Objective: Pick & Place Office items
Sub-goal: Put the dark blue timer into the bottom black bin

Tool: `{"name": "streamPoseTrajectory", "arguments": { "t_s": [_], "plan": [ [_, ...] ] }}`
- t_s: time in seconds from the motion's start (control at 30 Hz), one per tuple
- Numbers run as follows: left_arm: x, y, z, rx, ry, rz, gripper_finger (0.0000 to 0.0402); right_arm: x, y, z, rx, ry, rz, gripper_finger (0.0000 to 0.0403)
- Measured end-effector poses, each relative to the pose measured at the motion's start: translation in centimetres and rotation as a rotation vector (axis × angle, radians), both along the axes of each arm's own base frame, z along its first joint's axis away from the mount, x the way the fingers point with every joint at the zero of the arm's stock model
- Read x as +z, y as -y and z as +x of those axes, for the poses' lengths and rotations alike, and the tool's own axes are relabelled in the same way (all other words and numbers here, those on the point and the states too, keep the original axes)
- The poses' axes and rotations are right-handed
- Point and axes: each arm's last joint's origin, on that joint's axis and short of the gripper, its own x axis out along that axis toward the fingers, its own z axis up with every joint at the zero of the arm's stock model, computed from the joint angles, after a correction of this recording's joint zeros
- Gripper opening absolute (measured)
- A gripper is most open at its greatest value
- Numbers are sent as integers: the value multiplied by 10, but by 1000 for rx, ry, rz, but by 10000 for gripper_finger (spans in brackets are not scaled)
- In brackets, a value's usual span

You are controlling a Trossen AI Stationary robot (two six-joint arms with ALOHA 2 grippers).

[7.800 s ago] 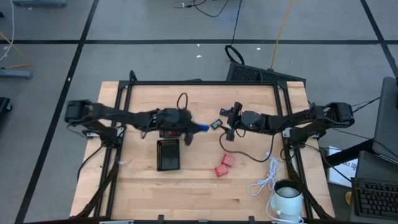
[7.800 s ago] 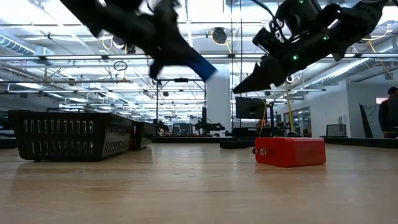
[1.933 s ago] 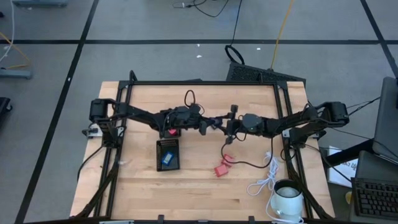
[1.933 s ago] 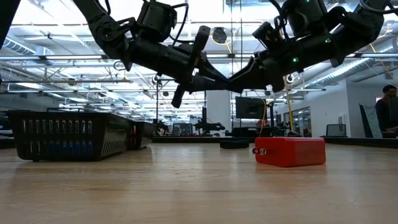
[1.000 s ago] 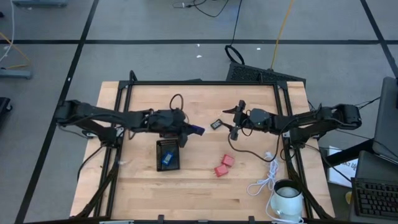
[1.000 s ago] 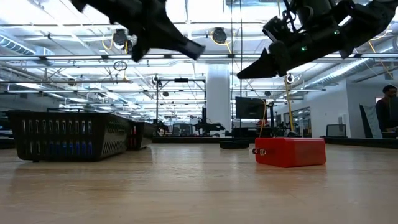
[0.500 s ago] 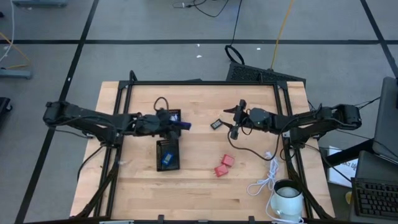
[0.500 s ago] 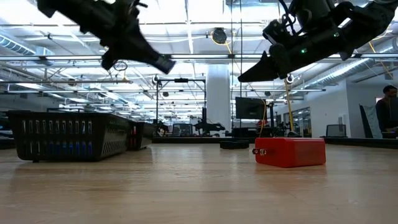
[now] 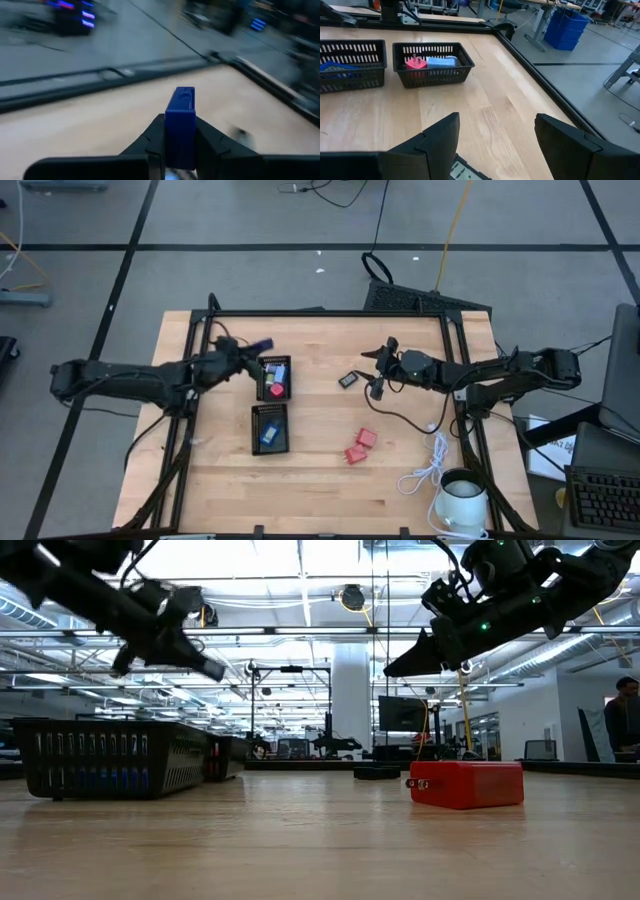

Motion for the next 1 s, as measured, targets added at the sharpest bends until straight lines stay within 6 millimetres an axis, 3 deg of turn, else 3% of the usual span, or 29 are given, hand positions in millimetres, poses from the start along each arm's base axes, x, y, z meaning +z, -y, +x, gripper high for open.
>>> {"name": "streamPoseTrajectory", "arguments": {
  "t_s": [0.27,0.6,0.73,1.0],
  "plan": [
    [-28,-26,-19,294,21,17,60,0,0,0,-3,0,10,247],
    [-35,-44,-28,492,-52,62,64,0,2,0,-12,1,12,247],
    [-40,-46,-25,421,-85,35,58,0,2,0,-12,3,19,247],
    [-33,-44,-14,55,-32,25,64,-1,2,-1,-12,-1,19,247]
  ]
}}
